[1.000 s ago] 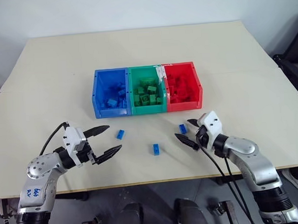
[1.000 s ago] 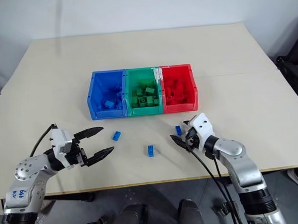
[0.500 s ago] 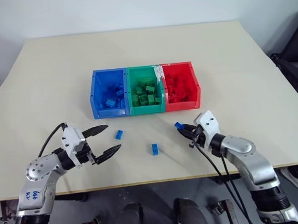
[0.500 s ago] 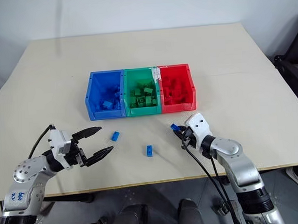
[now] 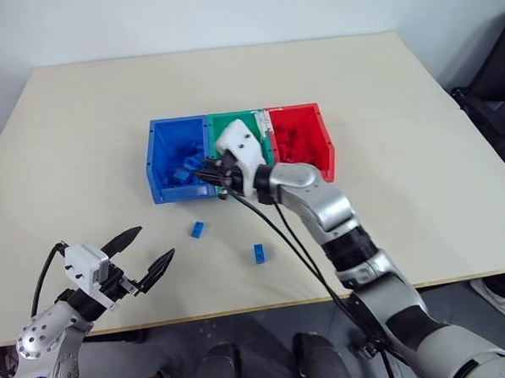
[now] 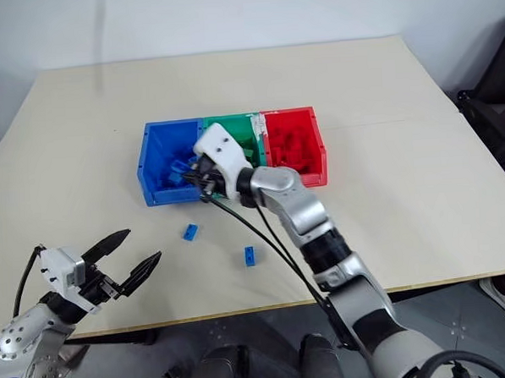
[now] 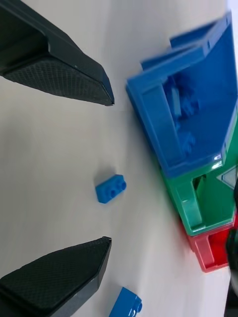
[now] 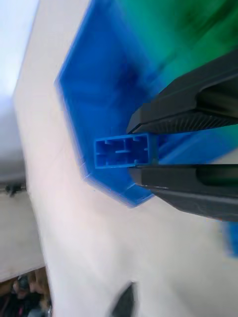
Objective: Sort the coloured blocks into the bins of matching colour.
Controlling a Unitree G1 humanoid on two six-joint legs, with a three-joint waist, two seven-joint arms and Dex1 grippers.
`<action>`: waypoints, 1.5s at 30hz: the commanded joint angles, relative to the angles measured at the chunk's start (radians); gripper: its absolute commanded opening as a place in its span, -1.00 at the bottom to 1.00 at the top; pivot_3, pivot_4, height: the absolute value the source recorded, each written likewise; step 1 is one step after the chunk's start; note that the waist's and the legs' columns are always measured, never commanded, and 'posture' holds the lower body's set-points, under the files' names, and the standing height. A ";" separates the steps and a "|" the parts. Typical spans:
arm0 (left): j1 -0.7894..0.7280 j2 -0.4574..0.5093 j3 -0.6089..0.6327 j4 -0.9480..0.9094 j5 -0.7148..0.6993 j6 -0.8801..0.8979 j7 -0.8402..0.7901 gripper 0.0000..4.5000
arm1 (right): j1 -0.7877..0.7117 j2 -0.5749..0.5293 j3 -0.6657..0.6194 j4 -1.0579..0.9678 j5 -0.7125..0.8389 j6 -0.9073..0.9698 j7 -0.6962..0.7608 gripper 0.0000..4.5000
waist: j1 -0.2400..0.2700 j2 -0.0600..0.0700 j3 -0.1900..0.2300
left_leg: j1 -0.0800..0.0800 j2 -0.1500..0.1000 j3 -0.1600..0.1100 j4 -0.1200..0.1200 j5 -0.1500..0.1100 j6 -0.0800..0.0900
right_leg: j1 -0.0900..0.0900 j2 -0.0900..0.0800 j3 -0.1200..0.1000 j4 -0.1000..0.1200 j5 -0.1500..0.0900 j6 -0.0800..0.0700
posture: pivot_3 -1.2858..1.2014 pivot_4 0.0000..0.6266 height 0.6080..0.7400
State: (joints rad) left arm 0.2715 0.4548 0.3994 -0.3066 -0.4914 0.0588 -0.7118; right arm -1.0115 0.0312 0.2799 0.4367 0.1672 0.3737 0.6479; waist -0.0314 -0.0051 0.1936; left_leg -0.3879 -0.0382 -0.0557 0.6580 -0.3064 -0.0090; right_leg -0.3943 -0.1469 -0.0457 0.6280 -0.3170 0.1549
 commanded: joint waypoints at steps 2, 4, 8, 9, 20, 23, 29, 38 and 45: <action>0.067 -0.026 0.034 -0.093 -0.015 -0.014 0.045 1.00 | -0.132 0.067 -0.030 0.245 -0.058 -0.153 -0.060 -0.81 | 0.001 0.000 0.000 | 0.000 0.000 -0.001 0.000 0.000 0.000 | 0.000 0.000 0.000 0.000 0.000 0.000 | 0.03 -0.52 1.00; 0.083 -0.030 0.037 -0.108 -0.013 -0.018 0.054 1.00 | -0.164 0.074 -0.048 0.305 -0.067 -0.193 -0.069 -0.48 | 0.002 0.000 0.000 | 0.000 0.000 -0.001 0.000 0.000 0.000 | 0.000 0.000 0.000 0.000 0.000 0.000 | 0.03 -0.52 1.00; 0.092 -0.025 0.032 -0.119 -0.013 -0.018 0.061 1.00 | -0.152 0.054 -0.065 0.280 -0.058 -0.225 -0.011 0.11 | -0.001 0.000 0.000 | 0.000 0.000 -0.001 -0.001 0.000 0.000 | 0.000 0.000 0.000 0.000 0.000 0.000 | 0.03 -0.52 1.00; 0.087 -0.022 0.025 -0.119 -0.011 -0.015 0.061 1.00 | -0.134 0.039 -0.068 0.245 -0.052 -0.227 0.009 0.26 | -0.002 0.000 0.000 | 0.000 0.000 0.000 -0.001 0.000 0.000 | -0.001 0.000 0.000 0.000 0.000 0.000 | 0.03 -0.52 1.00; -0.077 0.076 -0.048 -0.016 -0.030 0.049 -0.032 1.00 | 0.280 -0.299 -0.135 -0.295 0.072 -0.213 0.288 0.99 | 0.012 0.000 0.000 | -0.001 -0.002 -0.001 -0.002 -0.001 0.000 | 0.000 0.000 -0.001 -0.001 0.000 0.000 | 0.03 -0.52 1.00; -0.137 0.120 -0.067 0.041 -0.024 0.066 -0.082 1.00 | 0.424 -0.417 -0.190 -0.400 0.134 -0.269 0.388 0.99 | 0.014 0.000 0.000 | -0.001 -0.004 0.001 -0.002 -0.001 0.001 | 0.000 0.001 -0.001 -0.002 0.000 0.000 | 0.03 -0.52 1.00; -0.206 0.221 -0.053 0.163 -0.030 0.053 -0.221 1.00 | 0.686 -0.614 -0.320 -0.514 0.268 -0.328 0.577 0.99 | 0.003 0.000 0.000 | 0.002 -0.001 0.008 -0.005 -0.001 0.001 | 0.000 0.002 -0.001 -0.004 0.000 0.000 | 0.03 -0.52 1.00; -0.236 0.330 -0.024 0.299 -0.024 0.010 -0.384 1.00 | 0.877 -0.742 -0.417 -0.513 0.292 -0.372 0.646 0.99 | 0.010 0.000 0.000 | 0.002 -0.001 0.008 -0.002 -0.001 0.001 | 0.001 0.001 -0.001 -0.004 0.000 0.000 | 0.03 -0.52 1.00; -0.271 0.336 -0.160 0.146 0.018 0.051 -0.410 1.00 | 0.915 -0.746 -0.450 -0.543 0.331 -0.384 0.652 0.99 | 0.028 0.000 0.000 | 0.002 0.002 0.008 -0.001 -0.001 0.001 | 0.002 0.000 -0.001 -0.004 0.001 0.001 | 0.03 -0.52 1.00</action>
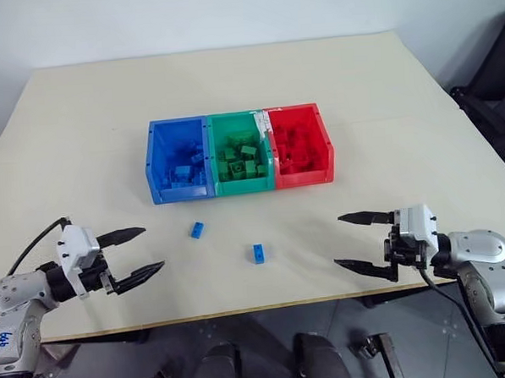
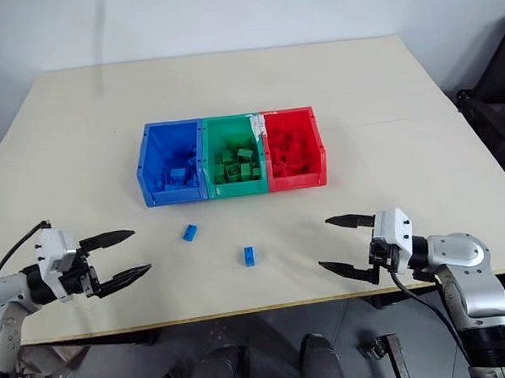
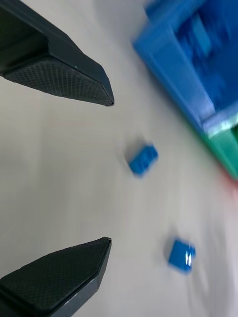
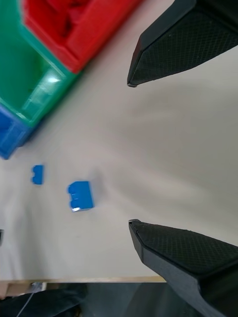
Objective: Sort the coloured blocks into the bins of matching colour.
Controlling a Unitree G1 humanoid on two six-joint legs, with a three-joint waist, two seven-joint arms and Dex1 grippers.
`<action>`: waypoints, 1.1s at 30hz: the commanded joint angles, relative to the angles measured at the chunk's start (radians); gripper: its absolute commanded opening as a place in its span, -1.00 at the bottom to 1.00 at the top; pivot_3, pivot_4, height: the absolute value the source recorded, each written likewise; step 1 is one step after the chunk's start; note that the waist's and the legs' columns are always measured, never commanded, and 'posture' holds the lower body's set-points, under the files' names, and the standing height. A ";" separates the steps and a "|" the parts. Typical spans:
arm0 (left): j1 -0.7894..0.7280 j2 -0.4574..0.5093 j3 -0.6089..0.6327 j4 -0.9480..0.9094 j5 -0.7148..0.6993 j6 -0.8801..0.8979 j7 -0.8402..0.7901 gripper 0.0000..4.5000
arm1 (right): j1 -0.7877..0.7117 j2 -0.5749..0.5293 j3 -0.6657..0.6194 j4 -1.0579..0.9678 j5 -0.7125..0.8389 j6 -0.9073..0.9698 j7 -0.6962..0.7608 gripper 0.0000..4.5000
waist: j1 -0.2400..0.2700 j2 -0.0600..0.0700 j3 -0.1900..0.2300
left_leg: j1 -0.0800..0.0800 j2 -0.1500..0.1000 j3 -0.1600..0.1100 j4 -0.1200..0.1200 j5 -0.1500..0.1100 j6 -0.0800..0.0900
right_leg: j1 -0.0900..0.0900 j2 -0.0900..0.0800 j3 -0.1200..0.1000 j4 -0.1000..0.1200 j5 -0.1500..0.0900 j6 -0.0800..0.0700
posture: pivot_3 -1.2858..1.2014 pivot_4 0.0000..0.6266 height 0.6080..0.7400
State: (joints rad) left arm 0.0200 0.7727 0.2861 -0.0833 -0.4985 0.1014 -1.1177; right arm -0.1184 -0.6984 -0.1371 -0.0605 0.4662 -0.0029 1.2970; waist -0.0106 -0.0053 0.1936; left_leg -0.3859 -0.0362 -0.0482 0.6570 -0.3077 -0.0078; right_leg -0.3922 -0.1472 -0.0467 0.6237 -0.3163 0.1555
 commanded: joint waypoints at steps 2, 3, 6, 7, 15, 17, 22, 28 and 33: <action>-0.073 -0.004 -0.130 -0.132 0.047 0.042 0.018 1.00 | 0.050 -0.024 -0.048 -0.074 0.050 -0.004 0.008 0.99 | 0.015 0.000 0.000 | 0.000 0.000 0.000 0.001 0.000 0.000 | 0.001 0.000 0.000 0.000 0.000 0.000 | 0.03 -0.52 1.00; -0.116 -0.024 -0.193 -0.165 0.056 0.080 0.031 1.00 | 0.071 -0.030 -0.057 -0.092 0.057 0.006 0.003 0.99 | 0.021 0.000 0.000 | 0.000 0.000 0.000 0.002 0.000 0.000 | 0.001 0.000 0.000 0.000 0.000 0.001 | 0.03 -0.52 1.00; -0.207 -0.064 -0.332 -0.201 0.118 0.155 0.067 1.00 | 0.117 -0.040 -0.081 -0.129 0.061 0.019 -0.023 0.99 | 0.037 0.000 0.000 | -0.001 -0.002 0.000 0.006 -0.001 0.001 | 0.002 0.000 0.000 0.001 0.001 0.002 | 0.03 -0.52 1.00; -0.235 -0.079 -0.374 -0.200 0.145 0.189 0.090 1.00 | 0.129 -0.042 -0.088 -0.140 0.064 0.023 -0.031 0.99 | 0.036 0.000 0.000 | -0.001 -0.003 0.000 0.007 -0.001 0.002 | 0.003 0.000 0.000 0.001 0.001 0.003 | 0.03 -0.52 1.00; -0.367 -0.199 -0.573 -0.180 0.302 0.348 0.232 1.00 | 0.188 -0.062 -0.127 -0.228 0.099 0.078 -0.069 0.99 | 0.034 0.000 0.000 | -0.001 -0.004 0.001 0.007 -0.001 0.002 | 0.002 0.001 0.001 0.001 0.001 0.002 | 0.03 -0.52 1.00; -0.390 -0.247 -0.595 -0.159 0.318 0.368 0.269 1.00 | 0.193 -0.062 -0.129 -0.245 0.101 0.089 -0.080 0.99 | 0.036 0.000 0.000 | -0.001 -0.005 0.000 0.007 -0.001 0.002 | 0.002 0.001 0.001 0.001 0.001 0.002 | 0.03 -0.52 1.00; -0.399 -0.267 -0.631 -0.154 0.341 0.407 0.275 1.00 | 0.198 -0.053 -0.132 -0.278 0.098 0.106 -0.113 0.99 | 0.037 0.000 0.000 | -0.002 -0.005 0.000 0.008 -0.001 0.002 | 0.002 0.001 0.001 0.001 0.001 0.003 | 0.03 -0.52 1.00; -0.397 -0.265 -0.633 -0.145 0.353 0.386 0.265 0.19 | 0.191 -0.042 -0.122 -0.272 0.087 0.100 -0.134 1.00 | 0.038 0.000 0.000 | -0.002 -0.005 0.000 0.008 -0.001 0.002 | 0.002 0.001 0.001 0.001 0.001 0.003 | 0.03 -0.52 1.00; -0.398 -0.272 -0.609 -0.140 0.350 0.358 0.273 -0.36 | 0.161 -0.030 -0.092 -0.245 0.075 0.088 -0.135 1.00 | 0.037 0.000 0.000 | -0.002 -0.005 0.000 0.008 -0.001 0.002 | 0.002 0.001 0.001 0.001 0.001 0.003 | 0.03 -0.52 1.00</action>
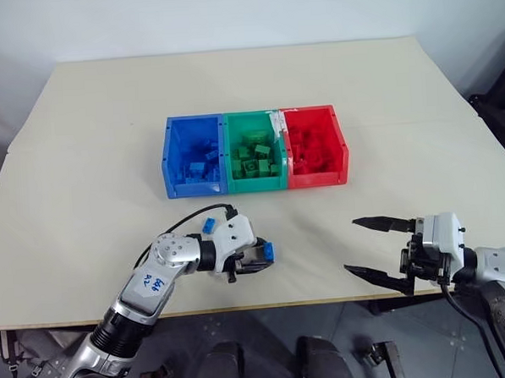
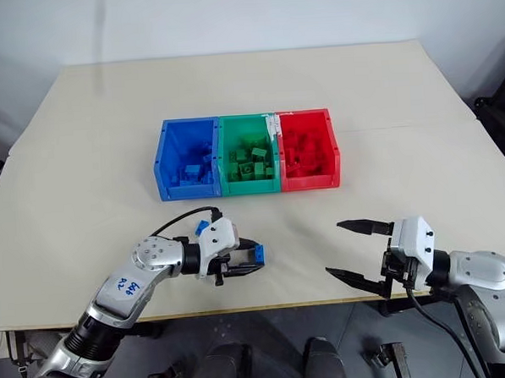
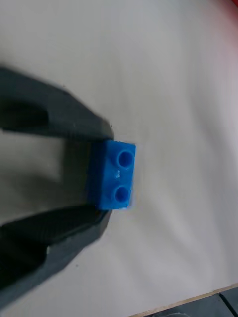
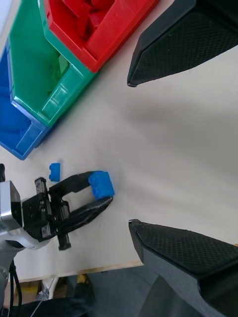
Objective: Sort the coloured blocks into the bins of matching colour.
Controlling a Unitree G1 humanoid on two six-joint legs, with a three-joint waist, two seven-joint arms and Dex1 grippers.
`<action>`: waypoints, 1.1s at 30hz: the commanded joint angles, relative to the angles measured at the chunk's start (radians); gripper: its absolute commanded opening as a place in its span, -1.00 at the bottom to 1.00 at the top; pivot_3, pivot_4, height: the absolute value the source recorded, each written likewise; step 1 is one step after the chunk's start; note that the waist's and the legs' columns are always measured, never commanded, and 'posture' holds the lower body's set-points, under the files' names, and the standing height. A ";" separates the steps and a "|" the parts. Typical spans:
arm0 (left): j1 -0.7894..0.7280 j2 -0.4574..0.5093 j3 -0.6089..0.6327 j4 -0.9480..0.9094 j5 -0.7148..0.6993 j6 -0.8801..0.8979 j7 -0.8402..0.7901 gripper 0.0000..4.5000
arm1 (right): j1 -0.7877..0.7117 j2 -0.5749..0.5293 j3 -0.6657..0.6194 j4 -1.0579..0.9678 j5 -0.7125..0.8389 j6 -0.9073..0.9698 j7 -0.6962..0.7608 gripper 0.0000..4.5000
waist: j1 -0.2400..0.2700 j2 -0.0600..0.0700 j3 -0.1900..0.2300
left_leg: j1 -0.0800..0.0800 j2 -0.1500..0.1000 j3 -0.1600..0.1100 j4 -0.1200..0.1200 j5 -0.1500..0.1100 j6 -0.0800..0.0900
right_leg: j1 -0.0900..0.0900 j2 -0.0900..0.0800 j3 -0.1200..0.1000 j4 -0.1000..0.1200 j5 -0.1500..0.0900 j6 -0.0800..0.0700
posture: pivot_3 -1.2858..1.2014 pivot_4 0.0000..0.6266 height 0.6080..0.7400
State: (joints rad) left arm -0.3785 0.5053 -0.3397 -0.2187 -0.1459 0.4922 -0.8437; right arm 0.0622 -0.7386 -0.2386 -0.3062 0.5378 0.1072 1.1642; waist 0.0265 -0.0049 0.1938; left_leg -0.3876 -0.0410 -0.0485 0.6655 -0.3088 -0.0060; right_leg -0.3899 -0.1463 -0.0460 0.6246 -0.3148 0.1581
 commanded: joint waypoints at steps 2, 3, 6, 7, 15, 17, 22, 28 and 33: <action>0.010 -0.012 0.034 -0.007 -0.016 -0.054 0.001 -0.36 | -0.029 0.015 0.016 0.009 0.001 -0.026 -0.001 1.00 | 0.000 0.000 0.000 | 0.000 0.000 0.000 0.000 0.000 0.000 | 0.000 0.000 0.000 0.000 0.000 0.000 | 0.03 -0.52 1.00; 0.022 -0.022 0.062 -0.012 -0.037 -0.083 0.002 -0.36 | -0.035 0.020 0.022 0.012 0.002 -0.027 -0.002 1.00 | 0.000 0.000 0.000 | 0.000 0.000 0.000 0.000 0.000 0.000 | 0.000 0.000 0.000 0.000 0.000 0.000 | 0.03 -0.52 1.00; 0.055 -0.057 0.172 -0.023 -0.103 -0.119 0.034 -0.36 | -0.055 0.045 0.033 0.006 0.022 -0.014 -0.028 1.00 | -0.001 0.000 0.000 | 0.000 0.000 0.000 0.000 0.000 0.000 | 0.000 0.000 0.000 0.000 0.000 0.000 | 0.03 -0.52 1.00; 0.064 -0.063 0.202 -0.024 -0.119 -0.127 0.040 -0.36 | -0.060 0.054 0.032 0.002 0.029 -0.006 -0.040 1.00 | -0.001 0.000 0.000 | 0.000 0.000 0.000 0.000 0.000 0.000 | 0.000 0.000 0.000 0.000 0.000 0.000 | 0.03 -0.52 1.00; -0.009 -0.105 0.477 0.064 -0.121 -0.275 0.261 -0.36 | -0.157 0.195 0.051 -0.048 0.082 0.051 -0.213 1.00 | 0.001 0.000 0.000 | 0.000 0.000 -0.001 0.001 0.000 0.000 | 0.000 0.000 0.000 0.000 0.000 0.000 | 0.03 -0.52 1.00; -0.070 -0.103 0.484 0.132 -0.087 -0.298 0.304 -0.36 | -0.175 0.209 0.059 -0.050 0.077 0.052 -0.226 1.00 | 0.004 0.000 0.000 | 0.000 -0.001 -0.001 0.001 0.000 0.000 | 0.000 0.000 0.000 0.001 0.000 0.000 | 0.03 -0.52 1.00; -0.212 -0.124 0.495 0.298 -0.040 -0.305 0.422 -0.36 | -0.214 0.234 0.074 -0.052 0.071 0.044 -0.267 1.00 | 0.001 0.000 0.000 | -0.001 -0.002 -0.001 0.001 0.000 0.000 | -0.001 0.000 0.000 0.001 0.001 0.001 | 0.03 -0.52 1.00; -0.293 -0.135 0.446 0.413 -0.030 -0.295 0.396 -0.03 | -0.210 0.239 0.084 -0.067 0.057 0.039 -0.290 1.00 | -0.003 0.000 0.000 | -0.001 -0.002 0.001 0.000 0.000 0.000 | -0.001 0.000 -0.001 0.001 0.001 0.001 | 0.03 -0.52 1.00; -0.259 -0.089 0.453 0.392 -0.020 -0.308 0.380 0.65 | -0.212 0.223 0.078 -0.051 0.052 0.034 -0.272 1.00 | -0.007 0.000 0.000 | -0.001 -0.001 0.001 0.000 0.000 0.000 | -0.002 0.000 0.000 0.001 0.001 0.001 | 0.03 -0.52 1.00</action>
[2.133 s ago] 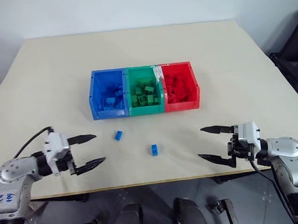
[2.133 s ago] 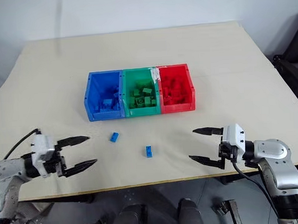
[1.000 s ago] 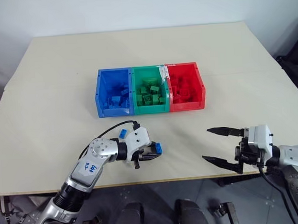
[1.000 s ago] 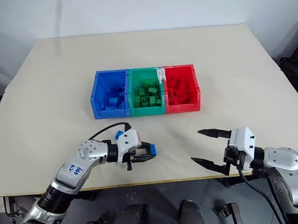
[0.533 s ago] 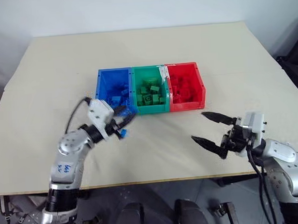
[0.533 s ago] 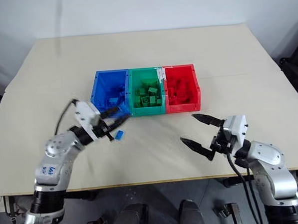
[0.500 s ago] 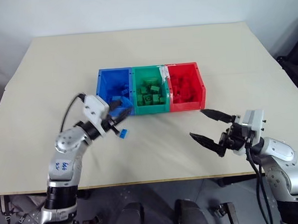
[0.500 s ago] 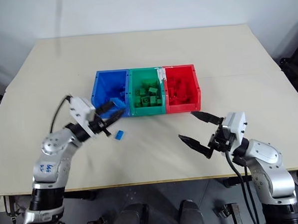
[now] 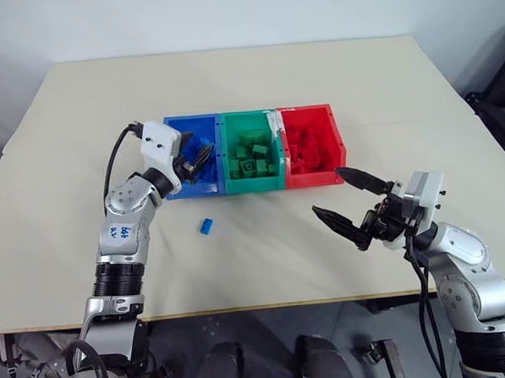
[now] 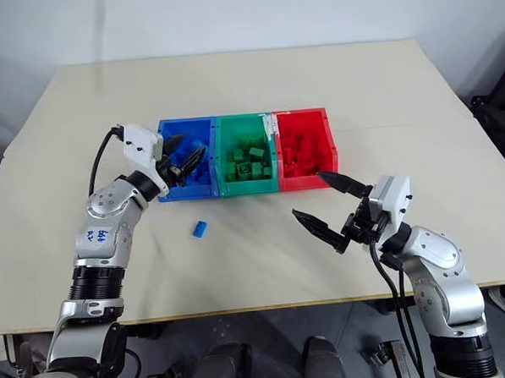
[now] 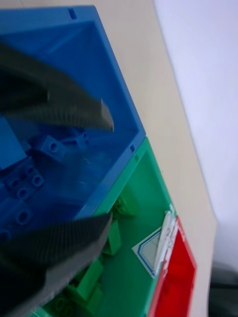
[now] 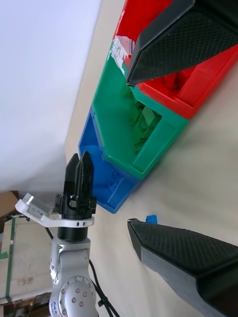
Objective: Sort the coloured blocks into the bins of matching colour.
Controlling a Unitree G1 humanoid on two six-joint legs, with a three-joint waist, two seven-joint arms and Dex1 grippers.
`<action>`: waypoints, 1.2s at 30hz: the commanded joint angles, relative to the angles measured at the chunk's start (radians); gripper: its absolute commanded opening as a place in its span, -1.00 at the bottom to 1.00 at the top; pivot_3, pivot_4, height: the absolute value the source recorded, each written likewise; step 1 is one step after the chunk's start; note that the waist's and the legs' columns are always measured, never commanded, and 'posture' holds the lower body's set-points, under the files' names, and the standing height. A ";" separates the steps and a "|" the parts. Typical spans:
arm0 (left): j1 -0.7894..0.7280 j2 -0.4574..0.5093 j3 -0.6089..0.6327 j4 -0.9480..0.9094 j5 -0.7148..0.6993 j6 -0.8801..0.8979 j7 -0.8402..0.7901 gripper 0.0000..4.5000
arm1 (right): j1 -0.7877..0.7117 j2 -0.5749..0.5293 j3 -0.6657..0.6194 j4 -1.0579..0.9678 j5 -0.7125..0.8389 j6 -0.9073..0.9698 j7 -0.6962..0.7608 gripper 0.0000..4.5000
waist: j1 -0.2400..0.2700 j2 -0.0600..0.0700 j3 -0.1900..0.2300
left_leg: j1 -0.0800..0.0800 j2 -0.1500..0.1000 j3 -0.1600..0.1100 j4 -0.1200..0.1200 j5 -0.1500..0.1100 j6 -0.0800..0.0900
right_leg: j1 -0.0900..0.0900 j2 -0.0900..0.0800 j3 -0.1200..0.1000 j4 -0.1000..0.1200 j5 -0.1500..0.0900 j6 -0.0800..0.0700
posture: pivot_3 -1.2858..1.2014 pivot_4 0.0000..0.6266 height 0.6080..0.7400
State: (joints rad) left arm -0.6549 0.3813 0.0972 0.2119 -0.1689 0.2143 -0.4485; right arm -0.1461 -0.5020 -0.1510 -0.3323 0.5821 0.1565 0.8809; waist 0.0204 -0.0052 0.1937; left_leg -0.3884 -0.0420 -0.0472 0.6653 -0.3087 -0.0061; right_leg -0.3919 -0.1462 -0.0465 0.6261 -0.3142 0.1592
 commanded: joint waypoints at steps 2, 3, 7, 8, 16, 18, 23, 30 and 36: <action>0.072 0.053 0.036 -0.074 -0.035 -0.063 -0.069 0.90 | -0.014 -0.021 -0.007 -0.004 0.001 -0.023 0.031 1.00 | -0.002 0.000 0.000 | 0.000 0.000 0.000 0.000 0.000 0.000 | 0.000 0.000 0.000 0.000 0.000 0.000 | 0.03 -0.52 1.00; 0.103 0.065 0.046 -0.094 -0.047 -0.072 -0.088 0.90 | -0.019 -0.024 -0.005 0.005 -0.001 -0.027 0.042 1.00 | -0.004 0.000 0.000 | 0.000 0.000 0.000 0.000 0.000 0.000 | 0.000 0.000 0.000 0.000 0.000 0.000 | 0.03 -0.52 1.00; 0.250 0.132 0.146 -0.170 -0.136 -0.087 -0.174 0.90 | -0.046 -0.033 0.008 0.043 -0.002 -0.034 0.089 1.00 | -0.013 0.000 0.000 | 0.000 0.001 -0.001 0.000 0.000 0.000 | 0.000 0.000 0.000 0.000 0.000 0.000 | 0.03 -0.52 1.00; 0.295 0.160 0.167 -0.185 -0.138 -0.105 -0.195 0.90 | -0.052 -0.035 0.012 0.053 -0.002 -0.036 0.102 1.00 | -0.017 0.000 0.000 | 0.000 0.001 -0.001 0.000 0.000 0.000 | 0.000 0.000 0.000 0.000 0.000 0.000 | 0.03 -0.52 1.00; 0.631 0.281 0.418 -0.276 -0.290 -0.109 -0.340 0.95 | -0.078 -0.070 0.078 0.137 -0.033 -0.080 0.262 1.00 | -0.021 0.000 0.000 | 0.001 0.004 -0.001 -0.001 0.000 0.000 | 0.000 -0.001 0.000 0.000 0.000 0.000 | 0.03 -0.52 1.00; 0.713 0.301 0.449 -0.299 -0.310 -0.105 -0.384 0.95 | -0.085 -0.085 0.099 0.170 -0.054 -0.108 0.317 1.00 | -0.019 0.000 0.000 | 0.001 0.004 -0.001 -0.001 -0.001 0.001 | 0.000 -0.002 0.000 0.000 0.000 0.000 | 0.03 -0.52 1.00; 0.843 0.333 0.459 -0.322 -0.315 -0.108 -0.459 0.95 | -0.112 -0.121 0.131 0.239 -0.074 -0.149 0.424 1.00 | -0.012 0.000 0.000 | 0.001 0.004 -0.002 -0.001 -0.001 0.002 | 0.001 -0.003 0.000 -0.002 0.000 0.000 | 0.03 -0.52 1.00; 0.830 0.308 0.253 -0.567 -0.255 -0.001 -0.371 0.95 | -0.098 -0.150 0.090 0.262 -0.072 -0.156 0.431 1.00 | -0.001 0.000 0.000 | 0.001 0.004 -0.002 -0.001 -0.001 0.002 | 0.001 -0.003 0.000 -0.004 0.000 0.000 | 0.03 -0.52 1.00; 0.720 0.219 0.070 -0.683 -0.184 0.311 -0.102 0.95 | -0.061 -0.182 0.049 0.259 -0.074 -0.160 0.411 1.00 | 0.002 0.000 0.000 | 0.001 0.003 0.000 -0.001 -0.002 0.002 | 0.001 -0.002 0.001 -0.002 0.000 0.000 | 0.03 -0.52 1.00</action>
State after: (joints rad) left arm 0.0828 0.6090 0.1873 -0.4190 -0.3638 0.4531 -0.6241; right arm -0.2102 -0.6713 -0.0747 -0.0482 0.4953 0.0058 1.2979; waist 0.0227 -0.0053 0.1936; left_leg -0.3873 -0.0391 -0.0477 0.6647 -0.3103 -0.0041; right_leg -0.3909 -0.1479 -0.0459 0.6248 -0.3140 0.1591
